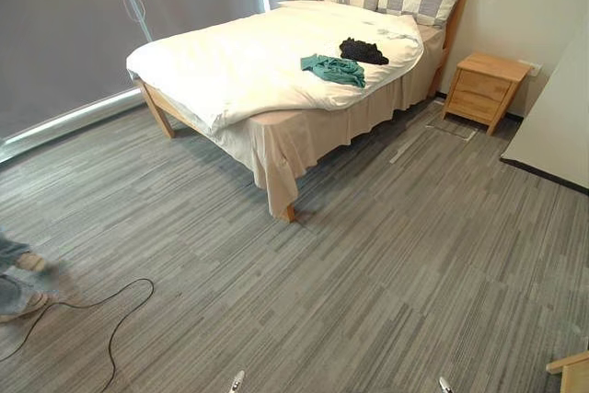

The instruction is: Tidy up the quilt and then pick up the clothes from the bed and put them into the laundry hamper.

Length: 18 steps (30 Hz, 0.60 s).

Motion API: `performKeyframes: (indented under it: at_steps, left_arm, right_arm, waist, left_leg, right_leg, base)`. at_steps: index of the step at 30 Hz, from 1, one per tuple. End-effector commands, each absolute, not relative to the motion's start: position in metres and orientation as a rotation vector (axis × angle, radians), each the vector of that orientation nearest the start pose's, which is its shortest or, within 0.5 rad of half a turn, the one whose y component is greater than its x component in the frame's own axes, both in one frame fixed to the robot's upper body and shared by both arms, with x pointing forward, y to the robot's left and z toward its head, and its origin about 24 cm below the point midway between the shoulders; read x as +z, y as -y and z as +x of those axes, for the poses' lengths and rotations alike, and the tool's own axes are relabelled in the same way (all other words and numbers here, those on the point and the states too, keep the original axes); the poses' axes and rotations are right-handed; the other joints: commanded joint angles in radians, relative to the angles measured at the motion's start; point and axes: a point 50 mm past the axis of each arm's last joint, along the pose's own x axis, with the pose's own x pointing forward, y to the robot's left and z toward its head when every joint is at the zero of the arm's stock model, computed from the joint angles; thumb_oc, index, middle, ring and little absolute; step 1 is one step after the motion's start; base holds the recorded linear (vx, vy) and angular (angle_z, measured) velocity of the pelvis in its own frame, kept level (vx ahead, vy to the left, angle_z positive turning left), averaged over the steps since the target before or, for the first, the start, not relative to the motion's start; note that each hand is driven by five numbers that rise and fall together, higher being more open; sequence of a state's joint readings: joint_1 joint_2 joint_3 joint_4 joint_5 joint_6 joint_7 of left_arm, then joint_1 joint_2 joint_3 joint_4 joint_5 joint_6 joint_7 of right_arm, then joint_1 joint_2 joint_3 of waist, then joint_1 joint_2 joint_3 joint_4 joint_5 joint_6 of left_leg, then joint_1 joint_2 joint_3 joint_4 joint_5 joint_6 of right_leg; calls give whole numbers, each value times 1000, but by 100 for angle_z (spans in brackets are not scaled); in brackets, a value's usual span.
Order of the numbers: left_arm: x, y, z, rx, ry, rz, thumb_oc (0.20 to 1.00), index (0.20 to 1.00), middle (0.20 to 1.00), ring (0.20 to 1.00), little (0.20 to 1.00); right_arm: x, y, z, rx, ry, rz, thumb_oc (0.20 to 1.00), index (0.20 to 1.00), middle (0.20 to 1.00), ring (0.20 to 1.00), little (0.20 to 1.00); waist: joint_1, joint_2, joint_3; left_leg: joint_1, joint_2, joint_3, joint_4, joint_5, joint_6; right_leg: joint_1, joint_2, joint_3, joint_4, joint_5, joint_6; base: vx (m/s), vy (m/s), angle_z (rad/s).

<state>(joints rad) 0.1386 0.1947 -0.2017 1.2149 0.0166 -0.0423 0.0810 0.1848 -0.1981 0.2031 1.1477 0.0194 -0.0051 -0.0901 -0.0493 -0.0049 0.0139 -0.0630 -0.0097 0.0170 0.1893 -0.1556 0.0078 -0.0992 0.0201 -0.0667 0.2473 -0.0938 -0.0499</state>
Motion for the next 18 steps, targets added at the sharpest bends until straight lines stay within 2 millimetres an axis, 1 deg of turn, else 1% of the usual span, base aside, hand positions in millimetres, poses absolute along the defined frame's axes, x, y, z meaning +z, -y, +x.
performKeyframes:
  at_steps: [1, 5, 7, 8, 9, 10, 11, 12, 13, 14, 15, 16, 17, 18]
  left_arm:
    - [-168, -208, 83, -97, -1172, 523, 1000, 1000, 1000, 1000, 1000]
    - [-166, -205, 90, -154, -1144, 579, 1000, 1000, 1000, 1000, 1000]
    - [-165, -207, 94, -166, -1131, 603, 1000, 1000, 1000, 1000, 1000]
    - [-163, -211, 99, -165, -1115, 624, 1000, 1000, 1000, 1000, 1000]
    - [-161, -214, 104, -161, -1102, 638, 1000, 1000, 1000, 1000, 1000]
    - [-159, -218, 108, -152, -1084, 653, 1000, 1000, 1000, 1000, 1000]
    - [-157, -221, 112, -141, -1065, 663, 1000, 1000, 1000, 1000, 1000]
    - [-156, -222, 116, -137, -1052, 674, 1000, 1000, 1000, 1000, 1000]
    - [-155, -225, 118, -141, -1048, 700, 1000, 1000, 1000, 1000, 1000]
    - [-155, -225, 118, -141, -1048, 701, 1000, 1000, 1000, 1000, 1000]
    - [-154, -230, 117, -157, -1047, 735, 1000, 1000, 1000, 1000, 1000]
    - [-154, -231, 116, -163, -1046, 745, 1000, 1000, 1000, 1000, 1000]
    - [-154, -233, 114, -167, -1051, 752, 1000, 1000, 1000, 1000, 1000]
    - [-154, -235, 112, -169, -1060, 756, 1000, 1000, 1000, 1000, 1000]
  right_arm:
    - [-172, 208, 60, -62, -1293, -353, 1000, 1000, 1000, 1000, 1000]
    - [-172, 209, 61, -95, -1291, -332, 1000, 1000, 1000, 1000, 1000]
    - [-171, 208, 65, -101, -1276, -318, 1000, 1000, 1000, 1000, 1000]
    - [-171, 207, 69, -99, -1260, -310, 1000, 1000, 1000, 1000, 1000]
    - [-170, 205, 74, -94, -1244, -304, 1000, 1000, 1000, 1000, 1000]
    - [-170, 202, 77, -94, -1229, -292, 1000, 1000, 1000, 1000, 1000]
    - [-169, 201, 81, -104, -1213, -280, 1000, 1000, 1000, 1000, 1000]
    - [-168, 201, 84, -114, -1203, -270, 1000, 1000, 1000, 1000, 1000]
    - [-168, 200, 82, -123, -1204, -264, 1000, 1000, 1000, 1000, 1000]
    - [-168, 200, 82, -123, -1204, -264, 1000, 1000, 1000, 1000, 1000]
    - [-168, 200, 80, -132, -1195, -248, 1000, 1000, 1000, 1000, 1000]
    - [-168, 198, 79, -135, -1185, -239, 1000, 1000, 1000, 1000, 1000]
    - [-168, 197, 77, -136, -1186, -230, 1000, 1000, 1000, 1000, 1000]
    - [-169, 196, 73, -143, -1193, -218, 1000, 1000, 1000, 1000, 1000]
  waist:
    - [-12, -28, 101]
    - [-13, -29, 112]
    - [-13, -31, 121]
    - [-12, -33, 135]
    - [-14, -33, 149]
    - [-15, -34, 164]
    - [-26, -32, 188]
    - [-27, -30, 207]
    - [-33, -26, 216]
    - [-33, -27, 217]
    - [-53, -24, 218]
    - [-66, -27, 216]
    - [-76, -36, 212]
    - [-94, -41, 212]
  left_leg:
    - [179, 57, 89, -236, 96, -56]
    - [179, 54, 76, -221, 83, -52]
    - [174, 53, 72, -212, 78, -46]
    - [166, 54, 67, -205, 77, -39]
    - [164, 56, 65, -203, 75, -32]
    - [165, 58, 65, -206, 71, -26]
    - [182, 60, 70, -213, 65, -21]
    - [198, 62, 80, -217, 60, -17]
    - [217, 71, 83, -225, 52, -20]
    - [218, 69, 82, -226, 52, -20]
    - [264, 77, 84, -248, 30, -33]
    - [287, 80, 80, -259, 15, -45]
    - [300, 74, 78, -265, 5, -54]
    - [323, 78, 77, -274, -7, -68]
  right_leg:
    - [208, -142, 37, -300, 46, 207]
    - [209, -146, 34, -284, 38, 208]
    - [190, -146, 31, -237, 28, 210]
    - [151, -139, 38, -164, 15, 211]
    - [116, -132, 39, -93, 11, 219]
    - [60, -129, 40, 8, 11, 236]
    - [8, -135, 37, 98, 57, 265]
    - [-34, -144, 20, 173, 84, 285]
    - [-62, -154, -8, 218, 100, 287]
    - [-64, -155, -8, 222, 97, 287]
    - [-110, -170, -76, 213, 83, 277]
    - [-124, -168, -102, 145, 68, 263]
    - [-130, -172, -111, 57, 70, 252]
    - [-143, -179, -115, -51, 88, 246]
  base:
    - [60, 16, 103]
    - [58, 26, 41]
    - [26, 36, 10]
    - [-32, 43, 1]
    - [-59, 47, 2]
    - [-41, 63, -2]
    - [-19, 67, 6]
    - [66, 52, -3]
    - [80, 24, -5]
    - [313, -19, -16]
    - [414, -79, -24]
    - [544, -138, -25]
    - [465, -199, -21]
    - [310, -142, -3]
